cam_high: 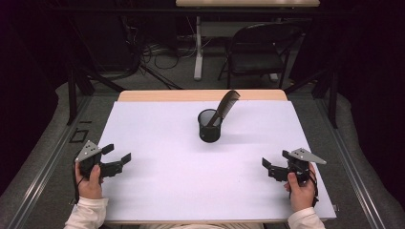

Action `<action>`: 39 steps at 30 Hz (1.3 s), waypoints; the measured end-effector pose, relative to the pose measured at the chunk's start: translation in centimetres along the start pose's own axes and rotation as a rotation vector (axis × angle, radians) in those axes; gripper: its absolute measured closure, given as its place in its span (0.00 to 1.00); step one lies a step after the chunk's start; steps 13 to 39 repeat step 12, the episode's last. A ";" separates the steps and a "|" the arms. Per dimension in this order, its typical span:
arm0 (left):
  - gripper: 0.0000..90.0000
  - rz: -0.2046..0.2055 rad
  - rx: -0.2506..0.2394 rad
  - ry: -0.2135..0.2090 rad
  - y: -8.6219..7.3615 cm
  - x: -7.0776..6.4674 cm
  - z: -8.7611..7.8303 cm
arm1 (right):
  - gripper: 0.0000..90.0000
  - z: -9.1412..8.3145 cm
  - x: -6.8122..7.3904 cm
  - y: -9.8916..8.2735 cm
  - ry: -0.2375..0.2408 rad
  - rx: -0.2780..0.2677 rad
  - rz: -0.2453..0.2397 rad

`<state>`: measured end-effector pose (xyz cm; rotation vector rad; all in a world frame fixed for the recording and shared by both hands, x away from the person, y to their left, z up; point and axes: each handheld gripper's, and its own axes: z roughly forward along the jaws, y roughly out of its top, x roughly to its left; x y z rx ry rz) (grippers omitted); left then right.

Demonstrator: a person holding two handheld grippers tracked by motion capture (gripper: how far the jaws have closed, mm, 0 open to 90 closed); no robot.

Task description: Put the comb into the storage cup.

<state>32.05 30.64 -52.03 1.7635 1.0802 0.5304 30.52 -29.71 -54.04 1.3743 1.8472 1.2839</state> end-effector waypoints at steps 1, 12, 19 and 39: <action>0.18 0.000 0.000 -0.001 0.0 0.0 0.0 | 0.10 0.0 0.0 0.0 -0.001 0.007 -0.001; 0.18 -0.008 0.000 0.005 0.0 0.2 0.0 | 0.10 -0.1 -0.3 0.0 -0.010 -0.002 0.007; 0.18 -0.008 0.000 0.005 0.0 0.2 0.0 | 0.10 -0.1 -0.3 0.0 -0.010 -0.002 0.007; 0.18 -0.008 0.000 0.005 0.0 0.2 0.0 | 0.10 -0.1 -0.3 0.0 -0.010 -0.002 0.007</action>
